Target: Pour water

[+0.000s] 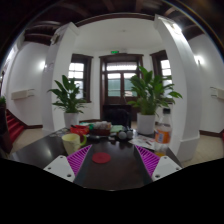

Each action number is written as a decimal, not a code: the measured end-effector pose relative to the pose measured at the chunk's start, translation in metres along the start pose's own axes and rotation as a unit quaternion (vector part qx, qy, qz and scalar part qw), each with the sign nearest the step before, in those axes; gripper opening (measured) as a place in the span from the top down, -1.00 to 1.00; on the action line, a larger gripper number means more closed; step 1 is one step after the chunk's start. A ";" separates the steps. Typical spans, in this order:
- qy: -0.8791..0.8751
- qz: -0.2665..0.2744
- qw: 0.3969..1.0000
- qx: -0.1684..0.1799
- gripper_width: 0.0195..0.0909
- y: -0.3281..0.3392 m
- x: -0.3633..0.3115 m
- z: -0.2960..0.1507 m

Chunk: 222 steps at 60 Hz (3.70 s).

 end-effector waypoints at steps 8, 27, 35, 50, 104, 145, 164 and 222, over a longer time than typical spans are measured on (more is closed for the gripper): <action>-0.004 0.071 0.997 -0.020 -0.79 0.004 0.047 0.024; -0.021 0.110 0.994 -0.013 -0.83 -0.067 0.143 0.019; -0.005 0.124 0.992 -0.011 -0.83 -0.097 0.163 0.012; -0.011 0.126 0.992 -0.006 0.13 -0.127 0.176 0.013; 0.638 0.040 0.769 -0.028 0.62 -0.203 -0.036 -0.035; 0.885 0.046 0.464 0.003 0.61 -0.233 -0.111 -0.033; 0.589 -0.026 0.808 -0.012 0.58 -0.192 -0.099 -0.060; 0.033 -0.133 0.990 -0.018 0.12 -0.208 -0.060 0.004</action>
Point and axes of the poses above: the point between the fingertips, and its own axes, seen from behind it with the camera up: x to the right, z down, y backward, against the way the camera looks, the point moved 9 cm from there along y, backward, against the way the camera looks, and after that the axes turned 2 degrees about z, right-handed, at the moved point
